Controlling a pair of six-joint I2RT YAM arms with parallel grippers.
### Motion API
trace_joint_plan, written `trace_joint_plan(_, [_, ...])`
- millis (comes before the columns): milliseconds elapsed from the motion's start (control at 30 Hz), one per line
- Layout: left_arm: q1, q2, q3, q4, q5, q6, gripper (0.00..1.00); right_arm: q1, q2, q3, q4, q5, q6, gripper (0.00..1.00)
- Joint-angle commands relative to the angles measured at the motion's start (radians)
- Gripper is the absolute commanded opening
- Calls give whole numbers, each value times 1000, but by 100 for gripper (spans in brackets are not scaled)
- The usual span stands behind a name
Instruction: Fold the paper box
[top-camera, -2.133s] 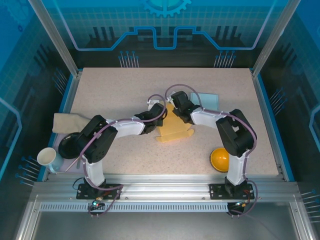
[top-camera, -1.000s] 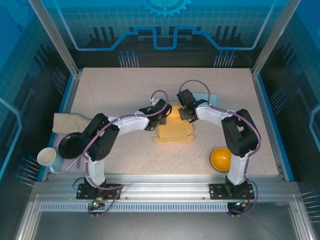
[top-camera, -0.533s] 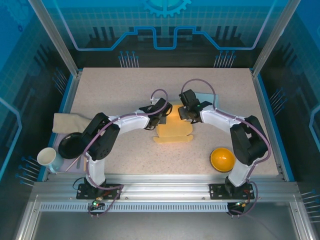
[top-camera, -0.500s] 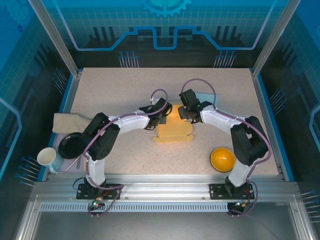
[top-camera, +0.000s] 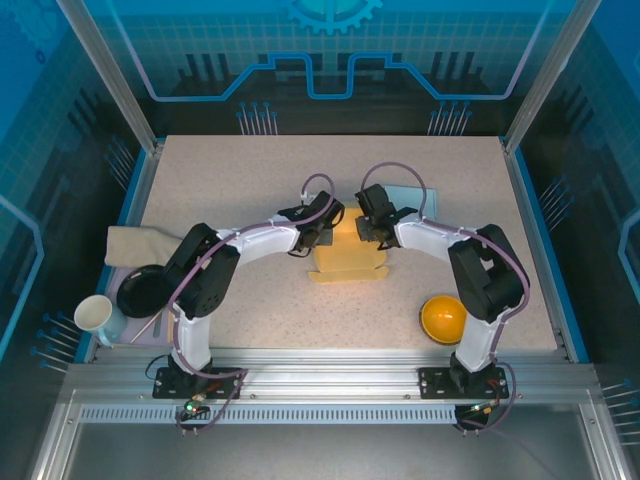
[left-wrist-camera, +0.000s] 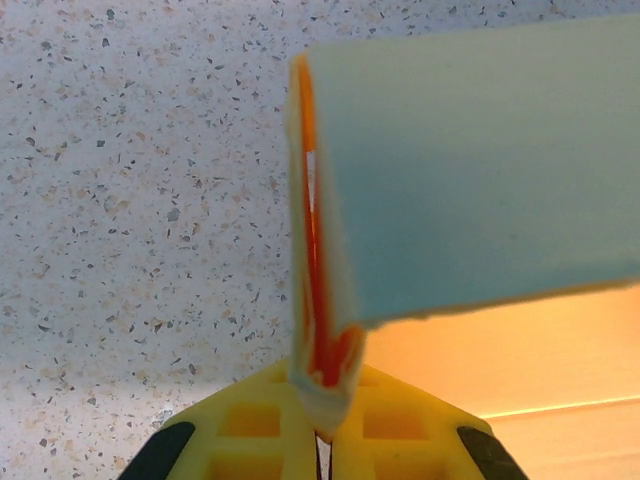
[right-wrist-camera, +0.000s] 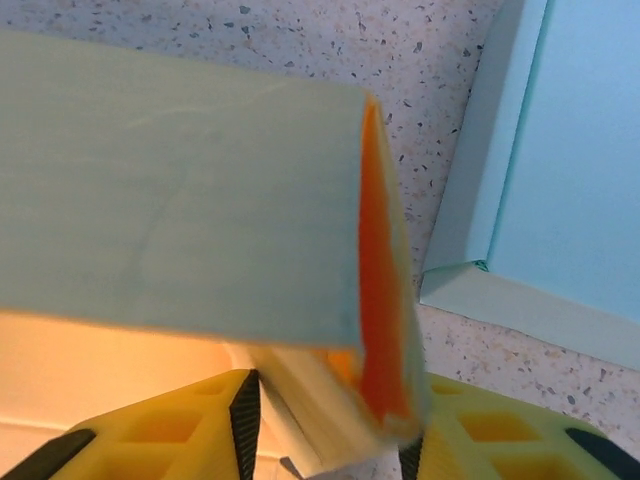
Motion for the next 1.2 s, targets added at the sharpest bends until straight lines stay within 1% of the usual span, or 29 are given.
trace_joint_plan(0, [15, 70, -14, -152, 78, 18, 0, 2, 31, 15, 18, 88, 41, 37])
trace_joint_plan(67, [16, 74, -7, -160, 85, 18, 0, 11, 36, 15, -4, 166, 64, 33])
trace_joint_plan(167, [16, 79, 3, -175, 81, 20, 0, 29, 35, 15, -59, 305, 127, 17])
trace_joint_plan(200, [17, 81, 5, -179, 79, 20, 0, 33, 36, 19, -86, 343, 157, 14])
trace_joint_plan(233, [17, 79, 5, -181, 79, 19, 0, 35, 40, 25, -115, 372, 179, 12])
trace_joint_plan(367, [17, 81, 8, -185, 77, 14, 0, 54, 75, 70, -215, 486, 221, 13])
trace_joint_plan(467, [17, 82, 10, -184, 82, 8, 0, 71, 104, 95, -248, 520, 229, 14])
trace_joint_plan(600, [16, 85, 9, -180, 91, 1, 0, 84, 104, 84, -215, 477, 235, 16])
trace_joint_plan(667, [17, 86, 10, -179, 93, 0, 0, 93, 83, 49, -136, 422, 212, 17])
trace_joint_plan(733, [17, 88, 10, -176, 95, -3, 0, 96, 47, 7, -32, 305, 185, 19])
trace_joint_plan(800, [17, 91, 13, -175, 97, -5, 0, 99, 20, -10, 15, 232, 188, 21])
trace_joint_plan(833, [17, 94, 13, -174, 98, -6, 0, 100, 6, -16, 29, 199, 198, 24])
trace_joint_plan(933, [16, 98, 14, -173, 100, -10, 0, 99, -31, -36, 58, 138, 227, 37])
trace_joint_plan(1067, [16, 101, 13, -170, 99, -11, 0, 100, -79, -49, 65, 76, 238, 44])
trace_joint_plan(1167, [16, 102, 12, -168, 95, -9, 0, 99, -119, -54, 37, 53, 239, 50])
